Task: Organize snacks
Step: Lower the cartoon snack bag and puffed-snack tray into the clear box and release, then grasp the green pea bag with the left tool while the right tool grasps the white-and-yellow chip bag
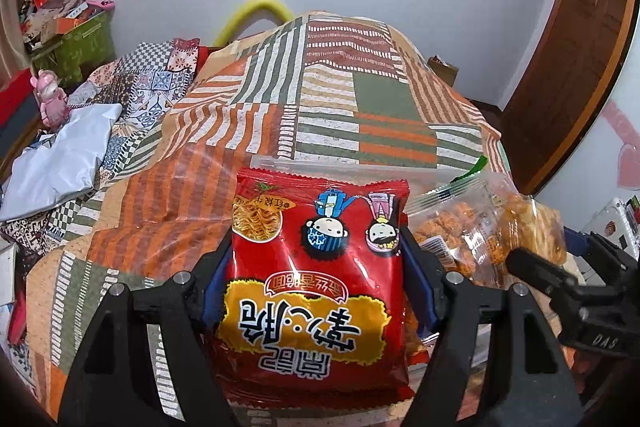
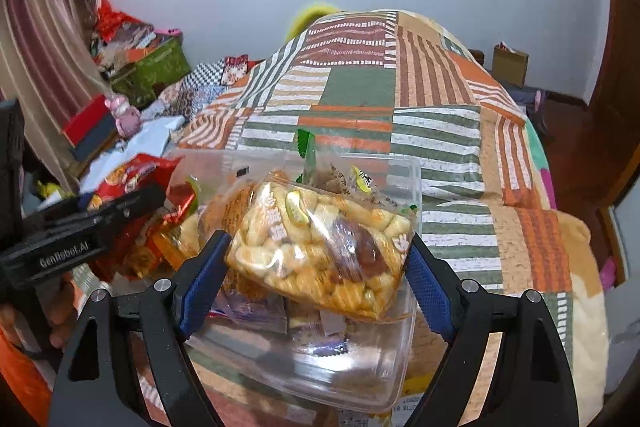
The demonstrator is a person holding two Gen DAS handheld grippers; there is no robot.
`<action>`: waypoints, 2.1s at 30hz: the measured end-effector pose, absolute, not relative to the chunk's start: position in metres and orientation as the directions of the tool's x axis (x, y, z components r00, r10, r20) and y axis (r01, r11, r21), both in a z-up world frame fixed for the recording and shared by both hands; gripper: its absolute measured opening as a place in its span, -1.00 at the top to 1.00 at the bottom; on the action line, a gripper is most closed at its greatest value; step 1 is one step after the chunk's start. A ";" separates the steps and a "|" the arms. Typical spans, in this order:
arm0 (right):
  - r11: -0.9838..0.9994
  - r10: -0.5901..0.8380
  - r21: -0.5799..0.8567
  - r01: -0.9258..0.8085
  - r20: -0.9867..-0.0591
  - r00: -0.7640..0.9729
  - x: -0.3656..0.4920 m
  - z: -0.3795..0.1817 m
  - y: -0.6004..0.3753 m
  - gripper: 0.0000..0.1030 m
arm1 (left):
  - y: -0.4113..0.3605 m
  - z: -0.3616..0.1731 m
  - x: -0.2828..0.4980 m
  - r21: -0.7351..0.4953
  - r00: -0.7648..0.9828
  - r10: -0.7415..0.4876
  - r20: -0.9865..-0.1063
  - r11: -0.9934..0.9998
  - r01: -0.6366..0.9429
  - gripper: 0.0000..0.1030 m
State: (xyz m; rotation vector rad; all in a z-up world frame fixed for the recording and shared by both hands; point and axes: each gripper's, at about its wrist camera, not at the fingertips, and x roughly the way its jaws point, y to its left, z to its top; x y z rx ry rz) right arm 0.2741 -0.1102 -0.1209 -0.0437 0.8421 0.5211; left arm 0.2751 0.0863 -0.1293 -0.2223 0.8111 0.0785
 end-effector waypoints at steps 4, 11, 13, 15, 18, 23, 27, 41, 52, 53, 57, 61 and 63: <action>0.870 0.422 0.163 -0.465 -0.733 0.533 0.270 -0.120 -0.111 -0.64 | 0.090 -0.125 0.273 -0.193 0.679 -0.033 -0.734 0.968 -0.162 -0.39; 0.869 0.431 0.170 -0.465 -0.722 0.542 0.259 -0.108 -0.121 -0.66 | 0.090 -0.107 0.258 -0.198 0.701 -0.031 -0.713 0.967 -0.158 -0.39; 0.870 0.430 0.166 -0.464 -0.716 0.550 0.255 -0.103 -0.124 -0.66 | 0.090 -0.100 0.252 -0.192 0.708 -0.026 -0.706 0.969 -0.156 -0.40; 0.871 0.429 0.163 -0.463 -0.711 0.557 0.252 -0.099 -0.128 -0.66 | 0.090 -0.094 0.245 -0.190 0.713 -0.025 -0.700 0.970 -0.153 -0.41; 0.872 0.433 0.167 -0.460 -0.702 0.566 0.243 -0.092 -0.138 -0.66 | 0.089 -0.085 0.232 -0.175 0.719 -0.017 -0.695 0.974 -0.147 -0.41; 0.880 0.416 0.152 -0.451 -0.705 0.574 0.228 -0.090 -0.157 -0.67 | 0.086 -0.080 0.202 -0.124 0.720 0.014 -0.694 0.983 -0.138 -0.50; 0.884 0.403 0.146 -0.443 -0.719 0.566 0.216 -0.096 -0.169 -0.67 | 0.086 -0.088 0.178 -0.079 0.700 0.039 -0.713 0.988 -0.135 -0.57; 0.901 0.345 0.140 -0.410 -0.804 0.485 0.190 -0.141 -0.197 -0.67 | 0.129 -0.163 0.109 -0.102 0.536 0.075 -0.841 0.950 -0.293 -0.57; 0.904 0.319 0.134 -0.406 -0.843 0.432 0.203 -0.172 -0.187 -0.67 | 0.118 -0.198 0.103 -0.142 0.490 0.014 -0.872 0.950 -0.279 -0.58; 0.903 0.322 0.138 -0.408 -0.845 0.427 0.204 -0.175 -0.186 -0.67 | 0.116 -0.198 0.105 -0.148 0.495 0.009 -0.869 0.949 -0.278 -0.58; 0.903 0.307 0.116 -0.414 -0.848 0.432 0.204 -0.180 -0.181 -0.60 | 0.111 -0.198 0.109 -0.141 0.510 0.023 -0.860 0.950 -0.279 -0.42; 0.903 0.297 0.095 -0.420 -0.842 0.450 0.201 -0.180 -0.182 -0.12 | 0.106 -0.198 0.110 -0.101 0.519 0.063 -0.852 0.954 -0.282 -0.06; 0.902 0.305 0.100 -0.420 -0.837 0.455 0.200 -0.178 -0.184 -0.06 | 0.106 -0.196 0.109 -0.102 0.521 0.064 -0.851 0.953 -0.284 0.01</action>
